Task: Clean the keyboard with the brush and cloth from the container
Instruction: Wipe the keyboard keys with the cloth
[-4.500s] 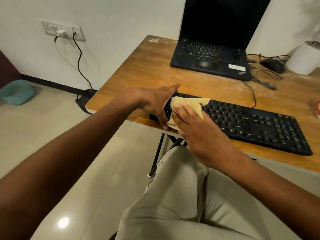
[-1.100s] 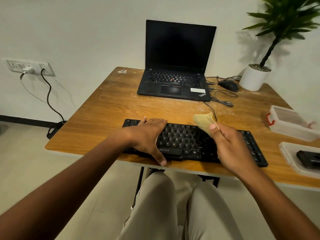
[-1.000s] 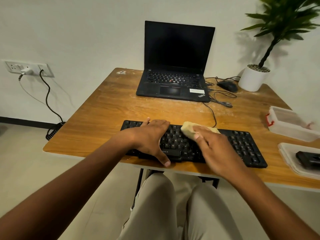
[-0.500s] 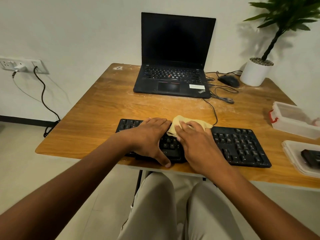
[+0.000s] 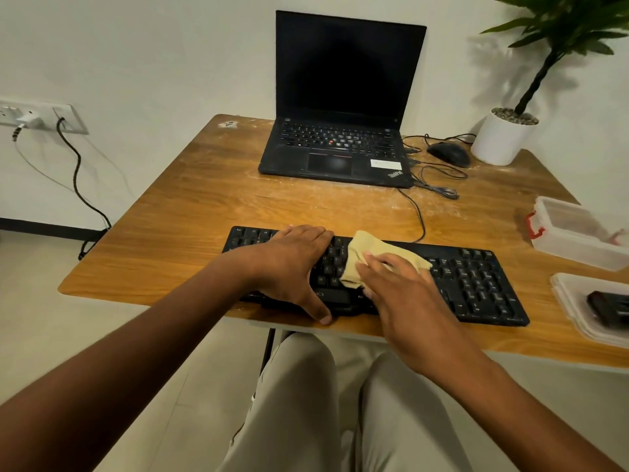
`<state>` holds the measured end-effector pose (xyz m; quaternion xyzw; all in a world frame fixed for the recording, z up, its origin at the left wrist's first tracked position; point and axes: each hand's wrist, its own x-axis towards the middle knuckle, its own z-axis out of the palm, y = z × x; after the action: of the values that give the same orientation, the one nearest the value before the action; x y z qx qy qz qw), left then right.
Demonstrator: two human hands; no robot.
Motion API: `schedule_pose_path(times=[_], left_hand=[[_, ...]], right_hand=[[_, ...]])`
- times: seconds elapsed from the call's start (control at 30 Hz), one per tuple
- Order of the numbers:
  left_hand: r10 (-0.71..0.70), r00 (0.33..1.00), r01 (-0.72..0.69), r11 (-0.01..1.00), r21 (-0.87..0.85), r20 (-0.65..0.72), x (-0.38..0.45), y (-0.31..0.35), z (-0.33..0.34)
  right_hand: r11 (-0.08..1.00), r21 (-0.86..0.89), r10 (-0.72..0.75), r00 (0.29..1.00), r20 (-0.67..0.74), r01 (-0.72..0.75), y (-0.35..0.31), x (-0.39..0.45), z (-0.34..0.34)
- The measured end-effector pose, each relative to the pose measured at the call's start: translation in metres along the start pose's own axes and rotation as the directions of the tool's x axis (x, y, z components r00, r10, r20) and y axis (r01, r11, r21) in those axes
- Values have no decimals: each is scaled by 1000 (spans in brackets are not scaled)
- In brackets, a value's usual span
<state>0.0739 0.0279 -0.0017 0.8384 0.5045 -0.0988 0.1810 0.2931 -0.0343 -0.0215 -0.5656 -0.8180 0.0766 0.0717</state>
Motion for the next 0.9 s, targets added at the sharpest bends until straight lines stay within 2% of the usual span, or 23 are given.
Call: schedule_pose_path(times=[0.13,0.27,0.37,0.47,0.6,0.77,0.9], left_hand=[[-5,1000,5,1000,-15,-3,0,1,0],[-15,1000,15,1000,-22,7,-3,3,-2],[-12,1000,12,1000,-19,10,-4,3,-3],[-12,1000,12,1000,-20,13,-3,2,-2],[-15,1000,15,1000,-23,4,-2,2,-2],[-20,1000,20,1000,-21,11,-4,5,-2],[-18,1000,18,1000,-20,19,-4,4,-2]], right_hand=[[998,0,56,998,-33,-56,8,13,-6],[994,103,-30,999,-32,33,-15,26,2],[993,86,-80,997,-17,81,-17,3,4],[999,45,-5,1000,-19,6,1,-15,-3],[996,42,76,995,-59,-73,8,7,-5],[989,120,-76,995,-70,84,-21,6,11],[998,36,-42,998,-56,44,-3,-23,14]])
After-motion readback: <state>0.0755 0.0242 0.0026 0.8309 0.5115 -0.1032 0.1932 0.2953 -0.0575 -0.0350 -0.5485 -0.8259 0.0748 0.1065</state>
